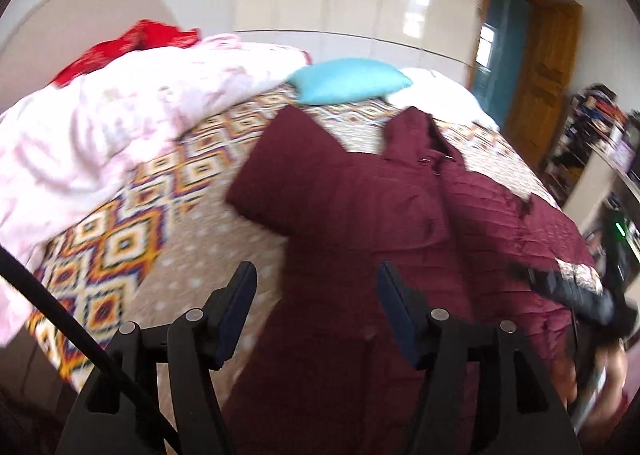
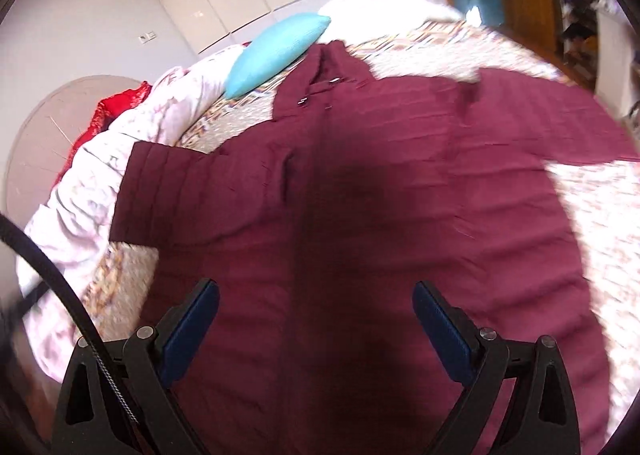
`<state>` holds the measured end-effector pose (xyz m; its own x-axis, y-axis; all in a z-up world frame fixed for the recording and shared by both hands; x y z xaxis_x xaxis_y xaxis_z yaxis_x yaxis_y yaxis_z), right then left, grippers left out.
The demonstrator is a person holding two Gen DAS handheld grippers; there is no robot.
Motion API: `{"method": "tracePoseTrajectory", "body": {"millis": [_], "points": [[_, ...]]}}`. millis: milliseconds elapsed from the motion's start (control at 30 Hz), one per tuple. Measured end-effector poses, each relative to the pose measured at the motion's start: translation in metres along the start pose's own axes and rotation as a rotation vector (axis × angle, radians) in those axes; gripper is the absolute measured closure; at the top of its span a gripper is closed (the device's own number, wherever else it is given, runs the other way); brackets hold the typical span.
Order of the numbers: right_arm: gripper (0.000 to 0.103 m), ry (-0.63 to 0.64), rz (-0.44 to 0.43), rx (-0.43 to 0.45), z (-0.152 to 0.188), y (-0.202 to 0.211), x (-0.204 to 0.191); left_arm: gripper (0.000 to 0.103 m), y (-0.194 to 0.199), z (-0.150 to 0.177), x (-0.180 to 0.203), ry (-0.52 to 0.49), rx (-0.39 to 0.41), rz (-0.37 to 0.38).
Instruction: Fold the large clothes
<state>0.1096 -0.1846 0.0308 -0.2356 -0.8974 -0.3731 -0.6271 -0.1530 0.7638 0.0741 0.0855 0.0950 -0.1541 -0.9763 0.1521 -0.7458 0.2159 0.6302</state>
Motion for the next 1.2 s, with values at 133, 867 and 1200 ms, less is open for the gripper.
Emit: {"method": "tracePoseTrajectory", "body": {"millis": [133, 867, 1200], "points": [[0.006, -0.056, -0.009, -0.073, -0.027, -0.061, -0.020, 0.041, 0.006, 0.017, -0.026, 0.052, 0.004, -0.057], [0.080, -0.051, 0.386, -0.032, -0.093, -0.045, 0.089, 0.041, -0.010, 0.057, -0.036, 0.038, -0.027, -0.140], [0.064, -0.241, 0.251, -0.033, -0.071, -0.025, 0.151, 0.040, -0.029, 0.078, 0.016, -0.082, -0.106, -0.087]]}}
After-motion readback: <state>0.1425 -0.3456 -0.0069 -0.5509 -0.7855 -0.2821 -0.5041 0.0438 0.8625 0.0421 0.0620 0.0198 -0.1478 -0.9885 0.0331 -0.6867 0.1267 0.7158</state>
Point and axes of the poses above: each gripper's, at about its wrist camera, not at the fingertips, and y roughly against the way its jaws point, x to its right, z to its underside, the point moved 7 cm from there along -y, roughly the way its jaws point, and after that the axes turned 6 degrees about z, right-handed, at the moved point
